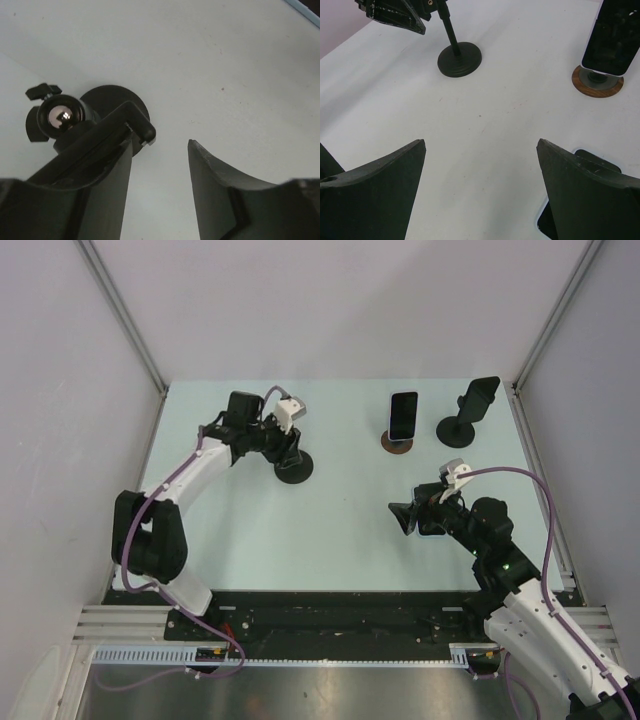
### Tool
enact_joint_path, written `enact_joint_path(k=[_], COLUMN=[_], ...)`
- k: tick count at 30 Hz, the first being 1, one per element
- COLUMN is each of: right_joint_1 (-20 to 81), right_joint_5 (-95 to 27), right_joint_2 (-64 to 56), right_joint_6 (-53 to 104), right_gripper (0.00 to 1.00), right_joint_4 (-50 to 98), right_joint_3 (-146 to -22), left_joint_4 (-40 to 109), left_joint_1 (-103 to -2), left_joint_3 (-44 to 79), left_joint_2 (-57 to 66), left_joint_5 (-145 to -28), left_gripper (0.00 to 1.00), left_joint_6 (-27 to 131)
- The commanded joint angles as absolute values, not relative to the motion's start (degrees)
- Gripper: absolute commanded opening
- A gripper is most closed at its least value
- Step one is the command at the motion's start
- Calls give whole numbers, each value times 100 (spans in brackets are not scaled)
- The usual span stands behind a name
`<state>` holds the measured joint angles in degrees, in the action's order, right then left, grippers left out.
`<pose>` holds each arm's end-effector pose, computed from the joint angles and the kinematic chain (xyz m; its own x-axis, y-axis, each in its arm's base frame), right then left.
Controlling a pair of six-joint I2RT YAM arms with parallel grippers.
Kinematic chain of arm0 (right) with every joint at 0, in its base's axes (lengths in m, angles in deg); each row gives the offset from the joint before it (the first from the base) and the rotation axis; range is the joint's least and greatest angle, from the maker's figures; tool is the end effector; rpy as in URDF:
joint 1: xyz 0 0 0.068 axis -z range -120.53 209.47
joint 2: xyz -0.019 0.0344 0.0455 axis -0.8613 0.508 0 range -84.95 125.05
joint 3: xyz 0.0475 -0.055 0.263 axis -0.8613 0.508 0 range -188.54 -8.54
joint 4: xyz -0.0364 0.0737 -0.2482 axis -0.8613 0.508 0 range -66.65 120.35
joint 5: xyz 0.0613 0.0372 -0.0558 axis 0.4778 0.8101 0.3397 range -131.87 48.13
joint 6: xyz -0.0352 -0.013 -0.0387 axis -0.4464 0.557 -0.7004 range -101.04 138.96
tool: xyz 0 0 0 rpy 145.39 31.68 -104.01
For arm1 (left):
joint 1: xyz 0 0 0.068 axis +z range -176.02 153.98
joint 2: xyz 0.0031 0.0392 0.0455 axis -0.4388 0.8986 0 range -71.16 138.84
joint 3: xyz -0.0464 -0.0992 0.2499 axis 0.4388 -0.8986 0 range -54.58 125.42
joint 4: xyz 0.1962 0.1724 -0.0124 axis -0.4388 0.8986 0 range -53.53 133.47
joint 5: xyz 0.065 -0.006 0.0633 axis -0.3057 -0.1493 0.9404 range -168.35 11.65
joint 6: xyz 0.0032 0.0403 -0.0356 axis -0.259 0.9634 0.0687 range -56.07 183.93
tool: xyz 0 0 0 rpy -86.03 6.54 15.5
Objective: Remove the phone from the phone stand
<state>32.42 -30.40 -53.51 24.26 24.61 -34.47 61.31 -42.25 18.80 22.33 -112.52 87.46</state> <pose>0.1326 0.0755 0.2746 -0.1620 0.0189 -0.9866 -0.6092 0.7846 0.1151 0.3401 -0.1198 0.2762 -0.3774 0.4538 -0.8073 0.8327 0.5476 -0.0815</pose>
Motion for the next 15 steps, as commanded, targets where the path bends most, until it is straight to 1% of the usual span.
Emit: enact_joint_path(k=[1, 2, 3, 6, 7, 10, 12, 15], right_joint_1=[3213, 3213, 3205, 3213, 3205, 3205, 3213, 3205], right_joint_5=[-3044, -3053, -3062, -3088, -3106, -3123, -3123, -3141], right_joint_2=[-5384, -5393, -5402, -5428, -5411, -5410, -5428, -5489], right_joint_6=[2397, 2397, 2397, 2397, 2406, 2406, 2414, 2423], right_gripper=[99, 99, 99, 99, 99, 98, 98, 98], right_joint_4=[2160, 2160, 2160, 2177, 2168, 2168, 2177, 2212], right_joint_3=[-3403, -3403, -3412, -3412, -3403, -3412, -3412, -3403], left_joint_4=[6108, 6108, 6108, 6099, 6099, 6099, 6099, 6108], left_joint_1=[-4404, -4465, -4614, -4922, -4975, -5168, -5309, -5318], left_joint_3=[2091, 2074, 2065, 2056, 2065, 2100, 2127, 2188], left_joint_2=[1858, 1814, 1709, 1481, 1436, 1296, 1260, 1304], left_joint_5=[-9859, -9691, -9515, -8759, -8618, -8188, -7661, -7440], left_gripper=[57, 61, 69, 74, 75, 74, 72, 70], left_joint_6=[7302, 7186, 7071, 6553, 6143, 5674, 5629, 5541])
